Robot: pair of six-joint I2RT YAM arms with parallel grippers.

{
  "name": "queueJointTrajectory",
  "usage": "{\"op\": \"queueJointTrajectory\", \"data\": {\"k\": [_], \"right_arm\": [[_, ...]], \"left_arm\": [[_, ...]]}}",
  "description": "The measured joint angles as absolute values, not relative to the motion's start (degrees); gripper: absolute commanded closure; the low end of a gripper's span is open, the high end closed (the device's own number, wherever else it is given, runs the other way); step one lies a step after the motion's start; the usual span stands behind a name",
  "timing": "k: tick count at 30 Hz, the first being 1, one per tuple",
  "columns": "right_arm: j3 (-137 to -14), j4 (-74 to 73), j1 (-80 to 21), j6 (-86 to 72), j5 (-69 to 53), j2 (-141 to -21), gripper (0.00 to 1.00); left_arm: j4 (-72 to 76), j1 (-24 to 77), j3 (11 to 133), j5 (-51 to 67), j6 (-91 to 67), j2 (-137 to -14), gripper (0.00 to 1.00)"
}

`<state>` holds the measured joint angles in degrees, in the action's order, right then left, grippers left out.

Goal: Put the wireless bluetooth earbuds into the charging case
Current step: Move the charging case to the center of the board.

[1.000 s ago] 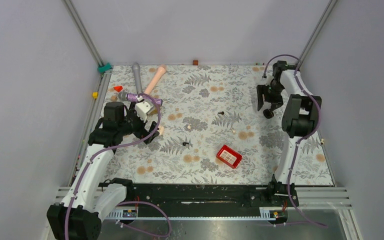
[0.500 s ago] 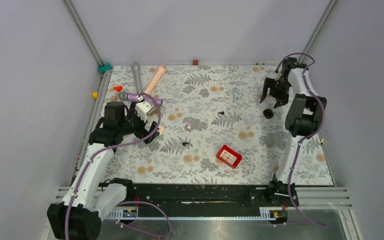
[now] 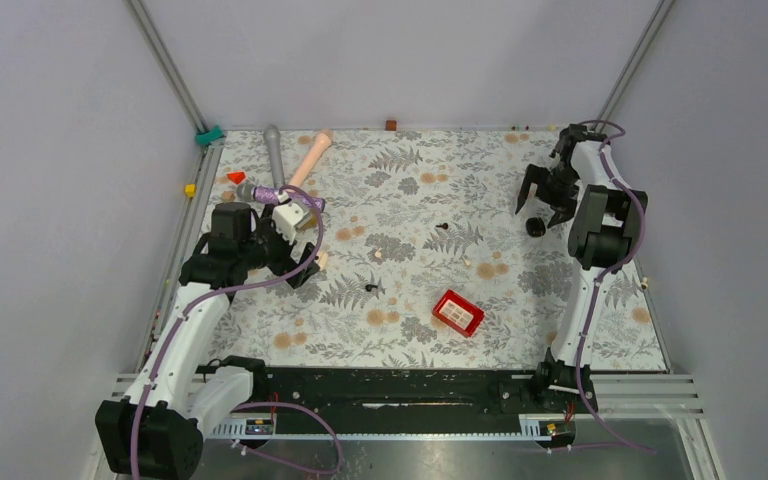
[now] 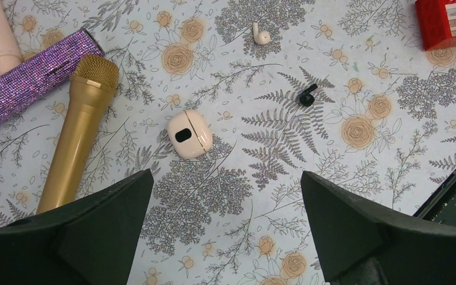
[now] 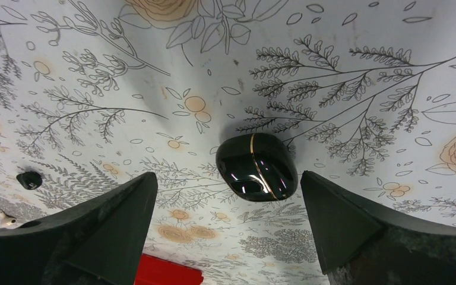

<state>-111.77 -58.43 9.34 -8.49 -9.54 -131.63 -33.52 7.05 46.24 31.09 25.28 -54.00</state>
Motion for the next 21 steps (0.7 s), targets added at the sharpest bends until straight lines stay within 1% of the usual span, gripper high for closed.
{"op": "queueJointTrajectory", "data": {"k": [9,21], "right_arm": [[-110.3,-59.0,8.4,-8.4,-9.2,-131.6,0.0],[-111.8,-61.3,1.2,-8.0,-8.3,-134.1,0.01]], "left_arm": [[-33.8,7.0,46.2,31.1,25.3,-54.2,0.01],[-34.1,7.0,46.2,31.1,25.5,-54.1,0.02]]}}
